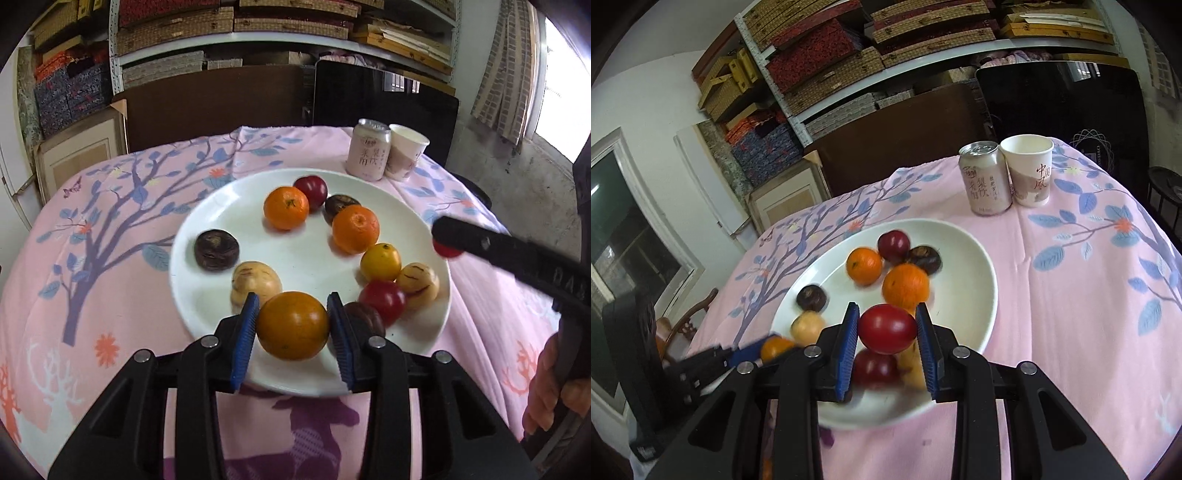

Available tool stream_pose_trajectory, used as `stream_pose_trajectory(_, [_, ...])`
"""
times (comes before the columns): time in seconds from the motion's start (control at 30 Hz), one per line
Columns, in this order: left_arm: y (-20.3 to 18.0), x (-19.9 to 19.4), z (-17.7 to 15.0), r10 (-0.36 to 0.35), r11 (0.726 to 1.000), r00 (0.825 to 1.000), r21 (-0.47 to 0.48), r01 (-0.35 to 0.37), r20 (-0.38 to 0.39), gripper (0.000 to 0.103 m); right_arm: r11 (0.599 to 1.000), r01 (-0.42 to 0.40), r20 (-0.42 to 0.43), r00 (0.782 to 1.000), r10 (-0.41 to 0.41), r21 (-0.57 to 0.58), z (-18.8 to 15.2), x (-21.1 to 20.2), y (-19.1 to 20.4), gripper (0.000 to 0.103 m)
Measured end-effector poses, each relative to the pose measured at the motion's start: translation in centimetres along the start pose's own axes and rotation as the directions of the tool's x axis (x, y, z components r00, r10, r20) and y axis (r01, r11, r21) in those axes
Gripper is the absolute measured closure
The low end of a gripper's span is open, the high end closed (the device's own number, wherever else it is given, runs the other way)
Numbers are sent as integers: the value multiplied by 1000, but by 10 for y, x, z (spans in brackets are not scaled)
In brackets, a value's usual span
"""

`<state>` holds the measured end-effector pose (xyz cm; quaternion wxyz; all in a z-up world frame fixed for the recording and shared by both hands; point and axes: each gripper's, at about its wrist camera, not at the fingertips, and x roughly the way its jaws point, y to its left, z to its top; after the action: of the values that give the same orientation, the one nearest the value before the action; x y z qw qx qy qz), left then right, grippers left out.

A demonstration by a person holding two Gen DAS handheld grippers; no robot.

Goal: Organize fruits
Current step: 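Release the tomato and orange onto the white plate from both tools, then grasp a large orange with the left tool while the right tool grasps a cherry tomato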

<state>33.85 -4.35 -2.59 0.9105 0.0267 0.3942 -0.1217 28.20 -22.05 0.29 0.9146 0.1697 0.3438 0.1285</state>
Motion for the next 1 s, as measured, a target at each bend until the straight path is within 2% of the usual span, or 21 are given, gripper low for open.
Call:
stream_pose_trajectory(0.03, [-1,6,-2,-2,1000,1000,11,2,-11,61,1000,13,12,1000,-13,25,2,5,-6,68])
stream_pose_trajectory(0.07, [-2,10,-4,9,1000,1000,24,-9,-9,46,999,12,12,1000,-13,47,2,9,-12,60])
stream_pose_trajectory(0.1, [-2,10,-5,29,999,1000,28,-29,1,37,998,-3,-1,1000,3,65,2,11,-19,42])
stream_pose_trajectory(0.13, [0,5,-5,21,1000,1000,22,-21,21,33,997,-10,0,1000,10,78,2,11,-24,41])
stream_pose_trajectory(0.2, [0,-5,-5,35,999,997,7,-35,74,19,994,-17,5,1000,16,106,2,9,-32,41])
stream_pose_trajectory(0.33, [-6,-29,-11,116,992,982,36,-123,147,16,983,-70,11,998,69,169,-6,-1,-40,41])
stream_pose_trajectory(0.4, [-11,-47,-17,180,981,963,38,-191,203,9,983,-73,10,997,73,168,-14,-5,-38,40])
stream_pose_trajectory(0.47, [-16,-64,-23,217,972,944,34,-233,247,7,984,-77,7,997,77,162,-21,-8,-34,38])
stream_pose_trajectory(0.67, [-26,-93,-48,293,946,913,53,-320,285,5,995,-58,-17,998,59,84,-43,-17,-15,34])
stream_pose_trajectory(0.73, [-24,-98,-54,291,947,914,50,-317,281,5,997,-51,-13,999,52,63,-49,-23,-10,30])
stream_pose_trajectory(0.83, [-20,-103,-58,280,954,919,25,-298,278,5,998,-44,-1,999,44,42,-55,-33,-7,29])
stream_pose_trajectory(1.0, [-16,-107,-63,293,953,916,-1,-304,275,5,997,-38,5,999,38,60,-58,-38,-13,29])
